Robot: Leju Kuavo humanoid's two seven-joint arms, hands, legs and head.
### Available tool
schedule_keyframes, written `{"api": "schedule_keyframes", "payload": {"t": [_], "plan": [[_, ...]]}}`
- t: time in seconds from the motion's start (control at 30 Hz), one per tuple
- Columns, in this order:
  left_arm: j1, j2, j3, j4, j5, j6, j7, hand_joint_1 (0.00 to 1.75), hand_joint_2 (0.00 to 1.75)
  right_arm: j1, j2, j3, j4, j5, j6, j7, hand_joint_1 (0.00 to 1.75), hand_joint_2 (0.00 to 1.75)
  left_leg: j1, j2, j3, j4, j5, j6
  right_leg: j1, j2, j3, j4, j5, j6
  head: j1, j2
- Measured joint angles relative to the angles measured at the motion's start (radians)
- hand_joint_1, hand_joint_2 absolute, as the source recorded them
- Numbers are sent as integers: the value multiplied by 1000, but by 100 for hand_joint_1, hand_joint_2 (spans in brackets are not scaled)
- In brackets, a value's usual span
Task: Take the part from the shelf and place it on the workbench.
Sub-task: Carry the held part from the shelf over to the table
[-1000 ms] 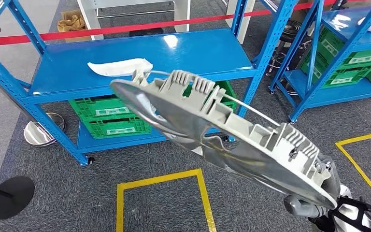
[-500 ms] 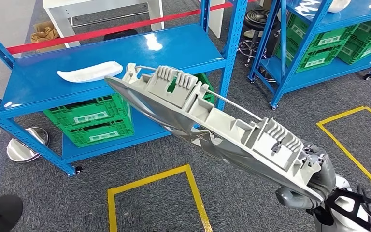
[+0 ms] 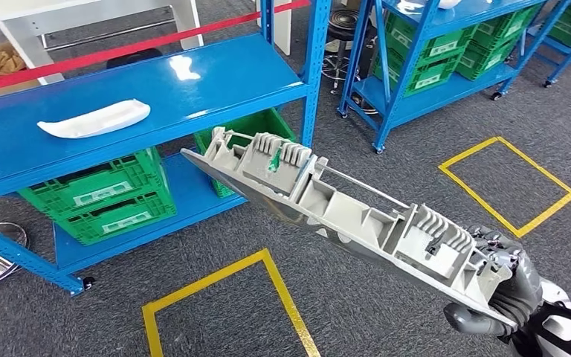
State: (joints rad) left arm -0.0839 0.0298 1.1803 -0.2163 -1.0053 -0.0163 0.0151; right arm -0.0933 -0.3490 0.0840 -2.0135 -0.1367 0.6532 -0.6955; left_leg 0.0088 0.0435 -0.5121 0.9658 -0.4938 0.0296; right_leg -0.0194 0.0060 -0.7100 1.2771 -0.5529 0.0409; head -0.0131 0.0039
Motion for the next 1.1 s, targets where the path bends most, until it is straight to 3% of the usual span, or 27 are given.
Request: {"api": "schedule_keyframes", "payload": {"t": [0.07,0.13,0.17,0.23,0.3,0.37,0.43,0.47,0.5,0.53,0.57,0.63,0.7,0.77,0.83,0.9,0.97,1.0,1.03,1.1], "plan": [[-1,3,0,0,0,-1,-1,0,175,1,6,-4,-1,3,1,0,175,175,0,21,3,3,-4,-6,-2,-28,83,-148,57,-1,0,0],[-2,8,0,-1,0,-2,-2,0,175,1,11,-8,-3,3,3,0,175,175,-5,36,3,9,-9,-17,0,-55,139,-254,84,-12,-1,0],[-3,11,0,-1,0,-3,-3,0,175,1,14,-9,-4,3,3,0,175,175,-7,42,2,11,-11,-23,3,-59,144,-266,82,-19,-1,0],[-3,15,0,-1,1,-2,-4,0,175,0,19,-10,-5,3,3,0,175,175,-7,54,2,12,-12,-34,5,-40,137,-262,85,-34,-1,0],[-5,17,2,-2,7,5,-4,0,175,-5,29,-9,-7,9,0,0,175,175,-2,28,-10,38,-35,-44,2,-24,133,-264,91,-46,-2,0],[-4,20,10,-2,18,17,-2,0,175,-16,42,-4,-8,19,-8,0,175,175,1,-21,-62,145,-97,-50,1,-9,127,-265,96,-57,-3,0],[0,22,20,-2,25,26,3,0,175,-28,56,5,-2,29,-21,0,175,175,1,-40,-131,282,-153,-51,4,10,119,-264,101,-63,-3,0],[1,23,24,-2,26,26,6,0,175,-33,62,11,2,38,-31,1,175,175,1,-42,-148,314,-155,-49,6,20,117,-264,103,-65,-3,0],[2,23,27,-2,27,26,9,0,175,-37,66,16,6,50,-43,2,175,175,1,-44,-145,303,-138,-47,7,30,116,-264,105,-65,-3,0],[3,22,29,-2,27,26,11,0,175,-42,68,22,10,64,-57,4,175,175,1,-49,-121,253,-105,-43,8,41,116,-264,106,-63,-3,0],[3,21,31,-2,26,26,13,0,175,-45,69,26,13,79,-74,5,175,175,1,-65,-84,179,-67,-38,8,51,116,-264,108,-61,-3,0],[4,18,35,-2,24,29,23,0,175,-47,63,29,18,97,-106,5,175,175,1,-102,-23,54,-24,-30,11,69,113,-262,112,-54,-2,0],[6,13,40,-2,23,38,38,0,175,-49,53,27,22,106,-128,3,175,175,-3,-109,-7,20,-21,-27,10,86,107,-262,117,-42,-2,0],[8,3,45,-2,25,50,52,0,175,-50,40,24,25,115,-138,2,175,175,-3,-87,-5,17,-15,-19,6,96,98,-259,120,-31,-1,0],[8,-10,49,-2,29,59,60,0,175,-53,26,23,27,127,-147,2,175,175,1,-63,-3,13,-8,-8,7,64,71,-209,88,-21,5,0],[11,-21,56,-2,35,66,66,0,175,-53,16,23,27,141,-163,2,175,175,2,-38,-5,12,-6,-4,7,20,12,-78,20,-11,11,0],[15,-32,63,-1,39,74,73,0,175,-46,8,24,28,146,-177,2,175,175,1,-13,-6,13,-7,-4,4,6,-33,30,-16,-5,12,0],[16,-37,65,-1,41,76,76,0,175,-43,3,25,27,147,-182,2,175,175,2,-1,-6,13,-8,-5,3,2,-30,29,-7,-3,12,0],[16,-42,68,-1,41,78,77,0,175,-41,-2,25,27,146,-185,2,175,175,2,10,-4,14,-10,-6,1,-3,-5,-15,18,-3,12,0],[16,-50,72,-1,42,80,83,0,175,-36,-13,28,22,142,-192,2,175,175,-1,29,0,16,-16,-14,1,-39,77,-163,72,-4,12,0]]}}
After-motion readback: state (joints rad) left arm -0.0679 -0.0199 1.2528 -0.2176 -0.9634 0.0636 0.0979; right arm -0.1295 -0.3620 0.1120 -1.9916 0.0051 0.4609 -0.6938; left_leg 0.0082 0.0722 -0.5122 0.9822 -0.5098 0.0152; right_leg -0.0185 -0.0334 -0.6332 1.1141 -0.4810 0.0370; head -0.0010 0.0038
